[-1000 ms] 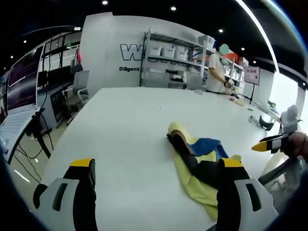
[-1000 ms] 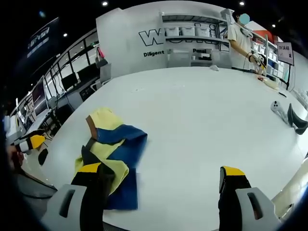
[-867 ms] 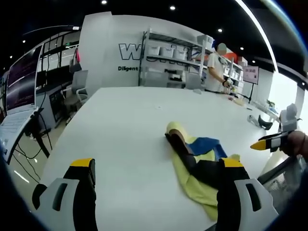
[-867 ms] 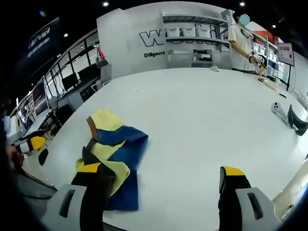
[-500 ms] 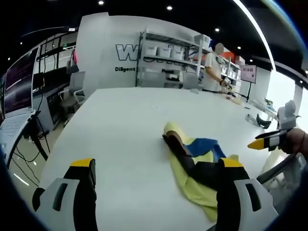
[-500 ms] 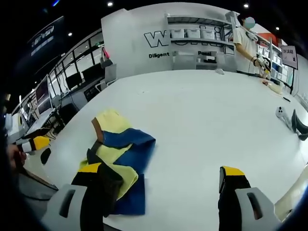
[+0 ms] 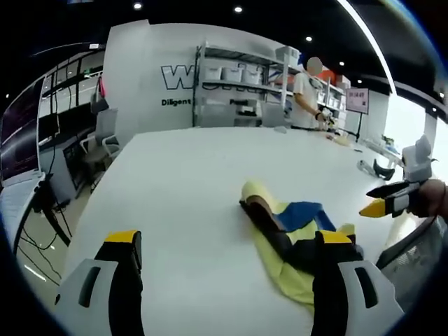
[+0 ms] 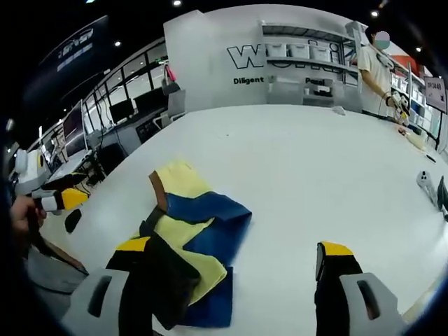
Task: Fold the garment on the visible template until the final outline fits inside the template.
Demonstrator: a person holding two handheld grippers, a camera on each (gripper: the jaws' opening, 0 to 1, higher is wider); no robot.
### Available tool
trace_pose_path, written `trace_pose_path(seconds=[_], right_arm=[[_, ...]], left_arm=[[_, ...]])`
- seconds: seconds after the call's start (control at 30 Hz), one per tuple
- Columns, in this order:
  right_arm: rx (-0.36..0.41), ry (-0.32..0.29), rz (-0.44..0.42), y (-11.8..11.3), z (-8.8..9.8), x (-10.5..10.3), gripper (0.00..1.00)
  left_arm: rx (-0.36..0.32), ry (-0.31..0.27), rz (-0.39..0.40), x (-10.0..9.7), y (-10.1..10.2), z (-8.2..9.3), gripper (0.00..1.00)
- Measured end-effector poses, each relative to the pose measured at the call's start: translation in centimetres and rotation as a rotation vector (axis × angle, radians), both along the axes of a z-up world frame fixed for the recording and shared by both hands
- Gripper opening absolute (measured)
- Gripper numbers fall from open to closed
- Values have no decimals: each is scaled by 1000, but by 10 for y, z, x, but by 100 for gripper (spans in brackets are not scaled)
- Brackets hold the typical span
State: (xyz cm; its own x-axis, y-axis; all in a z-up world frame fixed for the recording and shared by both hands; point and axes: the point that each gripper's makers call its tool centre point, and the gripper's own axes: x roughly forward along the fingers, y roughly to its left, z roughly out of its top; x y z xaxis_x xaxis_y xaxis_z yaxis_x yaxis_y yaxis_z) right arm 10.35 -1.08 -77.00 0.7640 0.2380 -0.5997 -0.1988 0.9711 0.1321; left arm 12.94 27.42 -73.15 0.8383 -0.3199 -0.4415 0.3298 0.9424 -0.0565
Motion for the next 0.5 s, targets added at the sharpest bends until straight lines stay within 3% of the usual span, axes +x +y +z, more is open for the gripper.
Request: trace_pose_path(seconds=[0.07, 0.23, 0.5], right_arm=[[-4, -7, 9, 4, 1, 3, 95], [-12, -19, 54, 17, 2, 14, 92], [-25, -30, 146, 48, -1, 31, 86]], left_arm=[[29, -3, -28, 3, -2, 0, 93], [17, -12, -49, 11, -7, 2, 91], [54, -12, -92, 26, -9, -4, 81]])
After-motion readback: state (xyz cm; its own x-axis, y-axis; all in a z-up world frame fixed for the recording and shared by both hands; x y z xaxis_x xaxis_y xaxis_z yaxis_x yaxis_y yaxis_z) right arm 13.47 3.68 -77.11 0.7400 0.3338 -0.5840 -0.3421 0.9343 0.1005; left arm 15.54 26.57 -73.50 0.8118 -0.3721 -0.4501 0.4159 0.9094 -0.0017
